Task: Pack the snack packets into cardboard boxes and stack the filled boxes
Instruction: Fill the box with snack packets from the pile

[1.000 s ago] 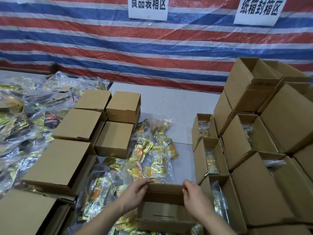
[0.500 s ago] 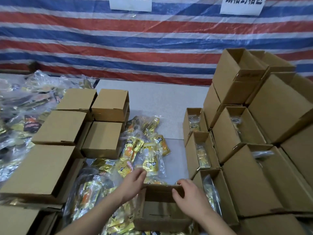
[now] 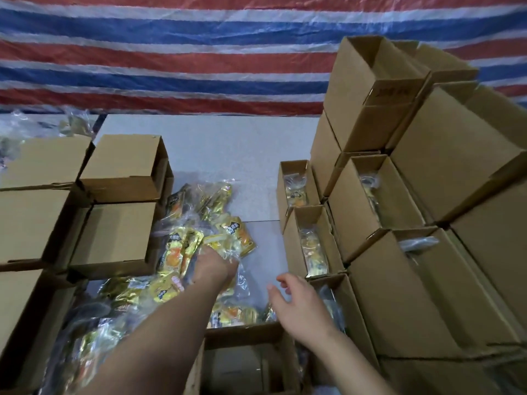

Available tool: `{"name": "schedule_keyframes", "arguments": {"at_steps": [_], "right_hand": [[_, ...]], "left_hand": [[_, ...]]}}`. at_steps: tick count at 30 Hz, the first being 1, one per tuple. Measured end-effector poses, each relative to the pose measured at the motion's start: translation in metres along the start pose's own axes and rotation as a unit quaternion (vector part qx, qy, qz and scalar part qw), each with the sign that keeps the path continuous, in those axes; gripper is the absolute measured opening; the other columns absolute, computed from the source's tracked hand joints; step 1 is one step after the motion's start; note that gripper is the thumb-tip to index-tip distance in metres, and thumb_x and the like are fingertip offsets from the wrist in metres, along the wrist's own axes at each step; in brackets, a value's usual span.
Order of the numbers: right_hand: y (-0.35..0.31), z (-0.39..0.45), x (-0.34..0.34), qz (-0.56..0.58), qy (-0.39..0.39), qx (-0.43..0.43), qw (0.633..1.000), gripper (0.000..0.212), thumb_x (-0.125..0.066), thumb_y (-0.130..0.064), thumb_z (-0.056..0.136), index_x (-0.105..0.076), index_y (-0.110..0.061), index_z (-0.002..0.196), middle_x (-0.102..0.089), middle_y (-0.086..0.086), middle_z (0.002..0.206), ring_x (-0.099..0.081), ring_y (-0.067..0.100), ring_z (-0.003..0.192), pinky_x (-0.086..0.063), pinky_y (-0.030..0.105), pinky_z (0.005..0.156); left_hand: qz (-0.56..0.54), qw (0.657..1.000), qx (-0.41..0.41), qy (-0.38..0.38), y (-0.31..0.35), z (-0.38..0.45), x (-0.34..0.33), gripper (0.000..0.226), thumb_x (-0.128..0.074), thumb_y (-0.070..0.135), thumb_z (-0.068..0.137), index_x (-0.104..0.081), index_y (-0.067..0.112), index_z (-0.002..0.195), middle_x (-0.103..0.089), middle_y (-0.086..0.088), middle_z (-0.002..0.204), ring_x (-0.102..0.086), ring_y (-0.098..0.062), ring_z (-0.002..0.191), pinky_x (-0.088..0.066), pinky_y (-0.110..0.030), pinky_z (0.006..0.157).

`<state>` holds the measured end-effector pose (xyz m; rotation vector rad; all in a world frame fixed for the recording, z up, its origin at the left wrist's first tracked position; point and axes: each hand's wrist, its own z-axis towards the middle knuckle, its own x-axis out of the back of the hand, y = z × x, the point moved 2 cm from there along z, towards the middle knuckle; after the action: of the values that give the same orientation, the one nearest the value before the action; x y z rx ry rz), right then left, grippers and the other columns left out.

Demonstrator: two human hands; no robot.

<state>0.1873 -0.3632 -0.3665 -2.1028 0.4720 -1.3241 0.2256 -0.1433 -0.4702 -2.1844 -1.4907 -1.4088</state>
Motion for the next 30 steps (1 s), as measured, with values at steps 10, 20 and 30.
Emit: {"name": "schedule_keyframes", "arguments": {"at_steps": [10,20,30], "right_hand": [[0.0,0.005,0.013,0.052,0.005,-0.036,0.998,0.032,-0.054,-0.049,0.097,-0.059,-0.031,0.123,-0.059,-0.015,0.111,-0.057,0.002,0.101,-0.046,0.022,0.081],[-0.062,0.038,0.024,0.275,0.02,-0.092,0.957,0.045,-0.052,-0.062,0.093,-0.057,-0.031,0.125,-0.059,-0.013,0.12,-0.056,0.013,0.113,-0.047,0.034,0.094],[-0.156,-0.006,0.04,0.57,-0.191,0.049,0.797,0.057,-0.06,-0.075,0.076,-0.076,-0.034,0.112,-0.072,0.005,0.119,-0.068,0.021,0.112,-0.058,0.035,0.081]], "left_hand": [[-0.063,0.998,0.004,0.002,0.0,0.005,0.0,0.092,-0.073,0.038,0.087,-0.015,0.001,0.149,-0.058,-0.021,0.13,-0.059,-0.036,0.115,-0.053,-0.047,0.095],[-0.366,0.908,-0.194,-0.069,0.013,-0.106,0.116,0.037,-0.066,0.019,0.09,-0.048,0.022,0.122,-0.067,-0.003,0.098,-0.068,-0.009,0.073,-0.053,-0.022,0.054],[-0.299,0.879,-0.37,0.02,0.038,-0.211,0.174,0.027,-0.057,0.055,0.084,-0.057,0.046,0.109,-0.069,0.009,0.091,-0.068,-0.009,0.081,-0.06,-0.037,0.073]]}}
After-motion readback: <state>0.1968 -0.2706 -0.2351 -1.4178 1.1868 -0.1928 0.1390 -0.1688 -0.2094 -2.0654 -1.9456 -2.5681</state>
